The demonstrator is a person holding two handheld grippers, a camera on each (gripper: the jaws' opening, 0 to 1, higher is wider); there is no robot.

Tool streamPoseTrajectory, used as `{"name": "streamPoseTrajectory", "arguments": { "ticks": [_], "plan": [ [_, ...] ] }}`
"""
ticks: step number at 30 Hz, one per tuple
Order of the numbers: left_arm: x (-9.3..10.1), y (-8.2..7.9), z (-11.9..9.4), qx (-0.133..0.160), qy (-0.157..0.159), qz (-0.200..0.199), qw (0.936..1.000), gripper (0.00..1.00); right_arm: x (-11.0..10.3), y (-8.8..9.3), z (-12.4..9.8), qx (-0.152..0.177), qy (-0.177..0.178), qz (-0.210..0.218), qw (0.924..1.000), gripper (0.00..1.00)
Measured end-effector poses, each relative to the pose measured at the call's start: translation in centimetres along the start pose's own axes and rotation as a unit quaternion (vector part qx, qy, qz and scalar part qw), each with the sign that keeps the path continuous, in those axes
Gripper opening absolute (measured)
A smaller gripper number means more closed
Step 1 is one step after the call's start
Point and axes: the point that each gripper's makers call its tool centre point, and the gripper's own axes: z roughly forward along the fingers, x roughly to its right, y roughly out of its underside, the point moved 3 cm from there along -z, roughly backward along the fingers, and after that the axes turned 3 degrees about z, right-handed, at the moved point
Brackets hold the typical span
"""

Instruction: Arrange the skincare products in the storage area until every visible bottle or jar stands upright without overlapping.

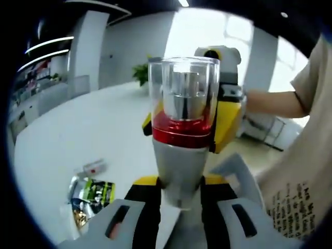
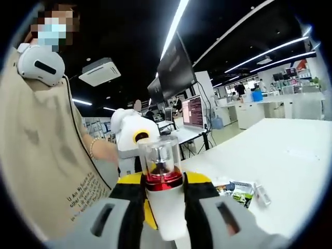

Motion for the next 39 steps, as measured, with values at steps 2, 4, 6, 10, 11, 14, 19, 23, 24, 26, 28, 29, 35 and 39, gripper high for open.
{"name": "streamPoseTrajectory", "arguments": {
  "ticks": [2, 4, 6, 10, 11, 14, 19, 23, 24, 26, 28, 29, 35, 39],
  "plan": [
    [-0.3, 0.5, 0.6, -0.009, 0.0, 0.006, 0.9999, 0.25, 0.6, 0.8, -0.1, -0.006, 0.001, 0.0, 1.0, 0.28],
    [-0.7, 1.2, 1.2, -0.015, 0.0, 0.01, 0.9998, 0.25, 1.1, 1.6, 0.0, -0.013, 0.004, 0.001, 0.9999, 0.28],
    [-1.1, 1.7, 1.6, -0.019, 0.0, 0.015, 0.9997, 0.25, 1.5, 2.2, 0.0, -0.017, 0.006, 0.0, 0.9998, 0.28],
    [-1.8, 2.6, 2.4, -0.026, 0.002, 0.032, 0.9992, 0.25, 2.3, 3.3, 0.0, -0.035, 0.012, -0.005, 0.9993, 0.28],
    [-2.0, 2.9, 2.7, -0.03, 0.001, 0.037, 0.9989, 0.25, 2.6, 3.7, 0.0, -0.044, 0.015, -0.008, 0.9989, 0.28],
    [-2.4, 3.6, 3.4, -0.037, 0.004, 0.043, 0.9984, 0.25, 3.1, 4.7, 0.2, -0.065, 0.021, -0.011, 0.9976, 0.28],
    [-3.3, 5.1, 4.5, -0.048, 0.006, 0.048, 0.9977, 0.26, 4.1, 6.4, 0.6, -0.091, 0.032, -0.015, 0.9952, 0.28],
    [-3.9, 6.0, 5.0, -0.057, 0.007, 0.056, 0.9968, 0.26, 4.7, 7.4, 0.9, -0.104, 0.038, -0.021, 0.9937, 0.28],
    [-4.0, 6.3, 5.1, -0.061, 0.008, 0.057, 0.9965, 0.26, 4.9, 7.7, 0.9, -0.108, 0.039, -0.02, 0.9932, 0.28],
    [-4.2, 6.8, 5.4, -0.067, 0.01, 0.058, 0.996, 0.26, 5.1, 8.1, 1.0, -0.116, 0.039, -0.02, 0.9923, 0.28],
    [-4.4, 7.2, 5.7, -0.07, 0.012, 0.058, 0.9958, 0.26, 5.4, 8.6, 1.1, -0.127, 0.038, -0.021, 0.9909, 0.28],
    [-4.5, 7.4, 5.8, -0.072, 0.012, 0.058, 0.9956, 0.26, 5.5, 8.9, 1.1, -0.134, 0.038, -0.022, 0.9899, 0.28],
    [-4.8, 7.7, 6.1, -0.073, 0.009, 0.059, 0.9956, 0.26, 5.8, 9.3, 1.3, -0.151, 0.038, -0.029, 0.9873, 0.28],
    [-5.0, 8.0, 6.3, -0.075, 0.006, 0.065, 0.9951, 0.26, 6.0, 9.7, 1.4, -0.163, 0.04, -0.034, 0.9852, 0.28]
  ]
}}
